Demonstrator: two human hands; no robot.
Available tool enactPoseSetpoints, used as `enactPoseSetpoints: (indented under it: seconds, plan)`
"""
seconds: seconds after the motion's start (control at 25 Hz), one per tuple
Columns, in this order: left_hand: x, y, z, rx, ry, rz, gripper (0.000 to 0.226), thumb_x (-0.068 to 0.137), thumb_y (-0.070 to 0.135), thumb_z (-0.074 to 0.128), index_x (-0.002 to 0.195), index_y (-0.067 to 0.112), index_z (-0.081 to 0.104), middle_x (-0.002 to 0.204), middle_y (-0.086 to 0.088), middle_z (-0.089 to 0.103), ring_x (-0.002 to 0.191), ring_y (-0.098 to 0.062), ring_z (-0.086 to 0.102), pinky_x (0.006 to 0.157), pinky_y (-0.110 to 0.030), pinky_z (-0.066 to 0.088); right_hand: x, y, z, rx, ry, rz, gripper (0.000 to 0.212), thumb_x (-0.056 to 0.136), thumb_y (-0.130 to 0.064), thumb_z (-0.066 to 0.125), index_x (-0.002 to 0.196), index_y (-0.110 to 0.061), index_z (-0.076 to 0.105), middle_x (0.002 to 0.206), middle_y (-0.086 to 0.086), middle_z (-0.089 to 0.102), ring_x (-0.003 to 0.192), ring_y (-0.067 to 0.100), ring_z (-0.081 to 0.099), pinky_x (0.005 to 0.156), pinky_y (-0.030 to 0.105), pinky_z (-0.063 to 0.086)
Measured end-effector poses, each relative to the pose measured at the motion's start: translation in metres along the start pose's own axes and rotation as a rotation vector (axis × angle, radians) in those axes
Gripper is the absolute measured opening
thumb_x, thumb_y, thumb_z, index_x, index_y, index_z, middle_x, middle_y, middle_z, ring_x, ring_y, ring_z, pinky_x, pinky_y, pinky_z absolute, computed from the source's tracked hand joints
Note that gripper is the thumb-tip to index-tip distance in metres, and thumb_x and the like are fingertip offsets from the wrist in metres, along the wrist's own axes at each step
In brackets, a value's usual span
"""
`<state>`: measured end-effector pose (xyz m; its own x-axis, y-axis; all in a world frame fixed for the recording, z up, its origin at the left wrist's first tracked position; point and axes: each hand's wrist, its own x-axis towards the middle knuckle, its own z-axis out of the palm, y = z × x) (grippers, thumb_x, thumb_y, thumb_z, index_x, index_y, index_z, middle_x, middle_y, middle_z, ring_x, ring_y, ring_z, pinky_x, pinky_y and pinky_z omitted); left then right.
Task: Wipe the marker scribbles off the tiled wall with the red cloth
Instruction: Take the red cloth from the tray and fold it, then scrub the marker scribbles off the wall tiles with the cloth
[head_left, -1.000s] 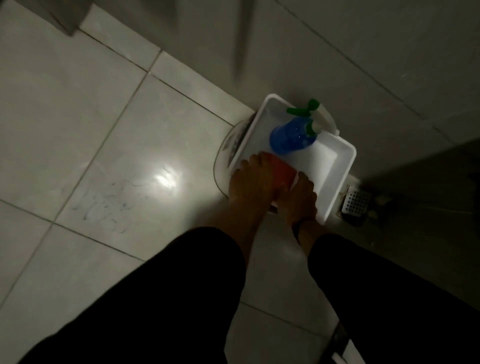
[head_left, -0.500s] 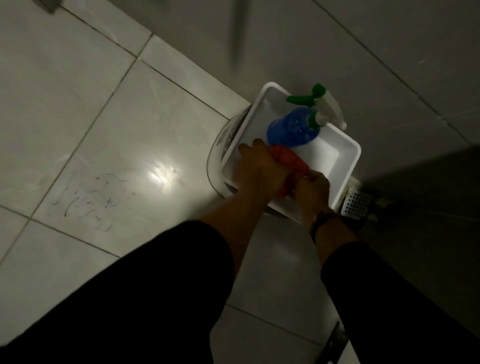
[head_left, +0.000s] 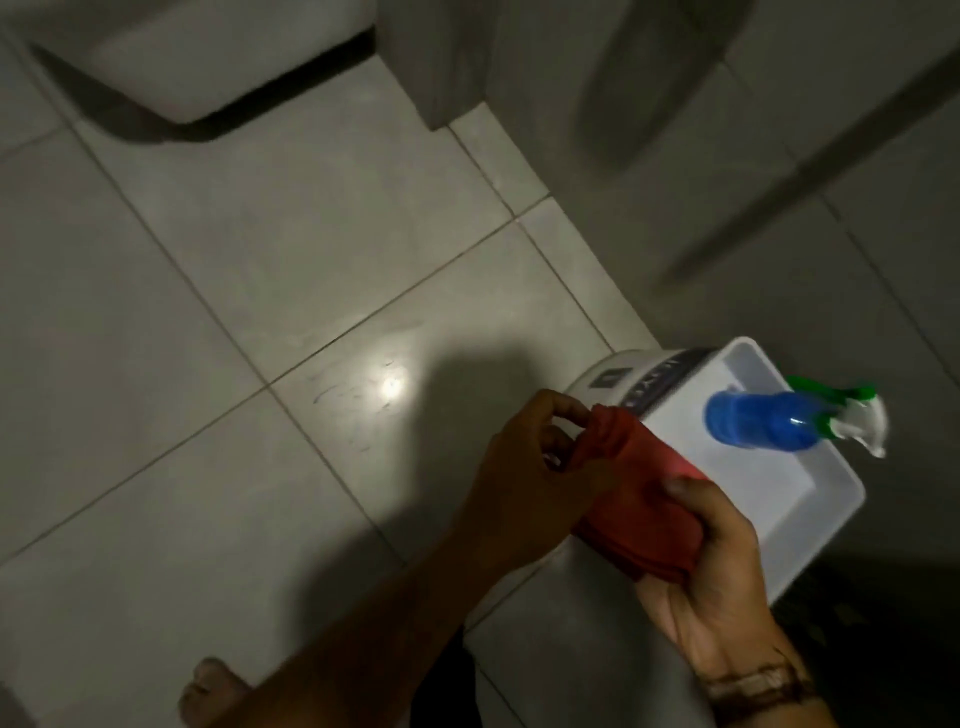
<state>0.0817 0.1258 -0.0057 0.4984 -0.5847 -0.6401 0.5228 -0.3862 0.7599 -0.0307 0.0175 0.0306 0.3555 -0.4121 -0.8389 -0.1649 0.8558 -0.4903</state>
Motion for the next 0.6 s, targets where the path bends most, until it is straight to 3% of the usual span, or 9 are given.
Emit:
enactPoseSetpoints:
  seconds: [0.12, 0.16, 0.24, 0.32, 0.4, 0.44, 0.52, 0.56, 0.6]
  plan:
    - [-0.002, -0.034, -0.058, -0.015, 0.124, -0.005, 0.038, 0.058, 0.058, 0.067, 0.095, 0.05, 0.064, 0.073, 0.022, 0.071, 0.062, 0.001, 0.064, 0.062, -0.02, 0.05, 0.025, 0.047, 0.038, -0.102, -0.109, 0.083, 0.049, 0.09, -0.021, 0.059, 0.135, -0.01, 0.076, 0.137, 0.023, 0.077, 0.126, 0.039, 0.074, 0.111, 0.059, 0.055]
    - [0.0, -0.052, -0.081, 0.014, 0.186, -0.016, 0.039, 0.059, 0.061, 0.066, 0.097, 0.05, 0.064, 0.078, 0.024, 0.072, 0.066, 0.0, 0.066, 0.066, -0.025, 0.052, 0.036, 0.068, 0.052, -0.137, -0.125, 0.128, 0.053, 0.093, -0.02, 0.059, 0.143, -0.006, 0.069, 0.143, 0.026, 0.072, 0.134, 0.042, 0.069, 0.113, 0.06, 0.053]
    - [0.009, -0.099, -0.129, 0.087, 0.313, -0.038, 0.045, 0.067, 0.071, 0.064, 0.107, 0.049, 0.064, 0.092, 0.025, 0.074, 0.079, 0.0, 0.071, 0.079, -0.034, 0.06, 0.068, 0.109, 0.076, -0.21, -0.127, 0.194, 0.048, 0.096, -0.021, 0.06, 0.138, -0.003, 0.072, 0.143, 0.027, 0.072, 0.136, 0.042, 0.068, 0.111, 0.058, 0.056]
    - [0.017, -0.164, -0.182, 0.163, 0.432, -0.09, 0.051, 0.082, 0.072, 0.064, 0.125, 0.044, 0.064, 0.115, 0.016, 0.076, 0.105, -0.012, 0.075, 0.099, -0.04, 0.059, 0.109, 0.154, 0.098, -0.325, -0.122, 0.196, 0.039, 0.103, -0.021, 0.055, 0.129, -0.004, 0.079, 0.145, 0.023, 0.072, 0.137, 0.038, 0.068, 0.12, 0.056, 0.052]
    - [0.023, -0.232, -0.227, 0.394, 0.485, -0.213, 0.064, 0.097, 0.066, 0.057, 0.152, 0.033, 0.055, 0.149, 0.0, 0.064, 0.137, -0.027, 0.063, 0.116, -0.044, 0.049, 0.158, 0.184, 0.11, -0.506, -0.168, 0.117, 0.043, 0.113, -0.017, 0.041, 0.141, 0.005, 0.065, 0.151, 0.028, 0.065, 0.142, 0.042, 0.061, 0.128, 0.059, 0.042]
    - [0.025, -0.265, -0.247, 0.515, 0.488, -0.281, 0.072, 0.1, 0.066, 0.051, 0.162, 0.028, 0.045, 0.162, -0.005, 0.053, 0.149, -0.031, 0.053, 0.121, -0.047, 0.043, 0.185, 0.197, 0.117, -0.633, -0.199, 0.013, 0.042, 0.114, -0.011, 0.036, 0.138, 0.015, 0.059, 0.144, 0.037, 0.063, 0.132, 0.046, 0.062, 0.123, 0.062, 0.043]
    - [0.035, -0.322, -0.283, 0.677, 0.549, -0.314, 0.083, 0.103, 0.067, 0.042, 0.172, 0.024, 0.027, 0.179, -0.009, 0.03, 0.165, -0.034, 0.03, 0.131, -0.055, 0.029, 0.241, 0.217, 0.134, -0.944, -0.197, -0.256, 0.028, 0.109, -0.002, 0.043, 0.118, 0.015, 0.063, 0.114, 0.042, 0.062, 0.098, 0.042, 0.063, 0.096, 0.062, 0.05]
    - [0.047, -0.347, -0.299, 0.744, 0.615, -0.28, 0.085, 0.103, 0.068, 0.038, 0.174, 0.023, 0.021, 0.183, -0.009, 0.021, 0.17, -0.034, 0.019, 0.134, -0.057, 0.021, 0.271, 0.224, 0.141, -1.109, -0.132, -0.379, 0.024, 0.106, -0.003, 0.049, 0.115, 0.012, 0.065, 0.109, 0.039, 0.064, 0.091, 0.038, 0.064, 0.087, 0.058, 0.051]
    - [0.061, -0.368, -0.314, 0.809, 0.678, -0.232, 0.086, 0.104, 0.069, 0.033, 0.175, 0.023, 0.017, 0.185, -0.01, 0.013, 0.172, -0.035, 0.012, 0.136, -0.059, 0.013, 0.302, 0.23, 0.149, -1.268, -0.047, -0.53, 0.029, 0.103, -0.008, 0.053, 0.123, 0.008, 0.066, 0.118, 0.038, 0.068, 0.097, 0.04, 0.068, 0.089, 0.056, 0.055]
